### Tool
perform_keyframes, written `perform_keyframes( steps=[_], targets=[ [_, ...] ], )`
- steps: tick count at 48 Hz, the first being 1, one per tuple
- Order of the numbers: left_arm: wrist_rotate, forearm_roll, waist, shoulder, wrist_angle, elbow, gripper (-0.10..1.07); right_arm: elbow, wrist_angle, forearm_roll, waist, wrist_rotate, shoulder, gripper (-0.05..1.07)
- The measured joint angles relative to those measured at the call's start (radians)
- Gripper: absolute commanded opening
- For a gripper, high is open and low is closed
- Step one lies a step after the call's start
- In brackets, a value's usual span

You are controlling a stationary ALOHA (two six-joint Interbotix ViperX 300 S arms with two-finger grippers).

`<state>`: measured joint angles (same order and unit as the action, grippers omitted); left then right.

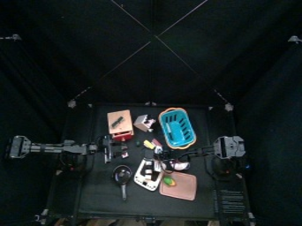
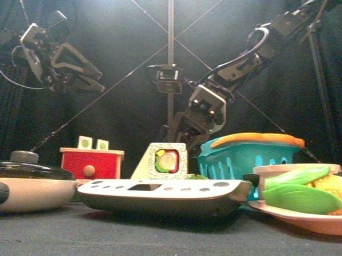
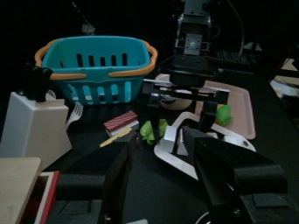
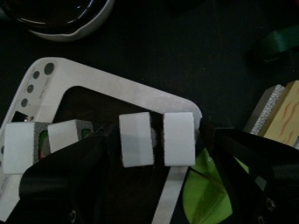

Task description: Grab white sushi pieces

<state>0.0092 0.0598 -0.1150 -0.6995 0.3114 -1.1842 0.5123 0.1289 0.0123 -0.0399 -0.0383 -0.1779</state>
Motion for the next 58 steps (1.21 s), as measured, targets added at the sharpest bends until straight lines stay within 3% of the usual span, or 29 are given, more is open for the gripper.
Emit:
perform_keyframes(
  steps=[58],
  targets=[
    [0.000, -0.002, -0.002, 0.000, 0.000, -0.003, 0.84, -0.028, 0.040, -0.002, 0.000, 0.000, -0.029, 1.01]
  ],
)
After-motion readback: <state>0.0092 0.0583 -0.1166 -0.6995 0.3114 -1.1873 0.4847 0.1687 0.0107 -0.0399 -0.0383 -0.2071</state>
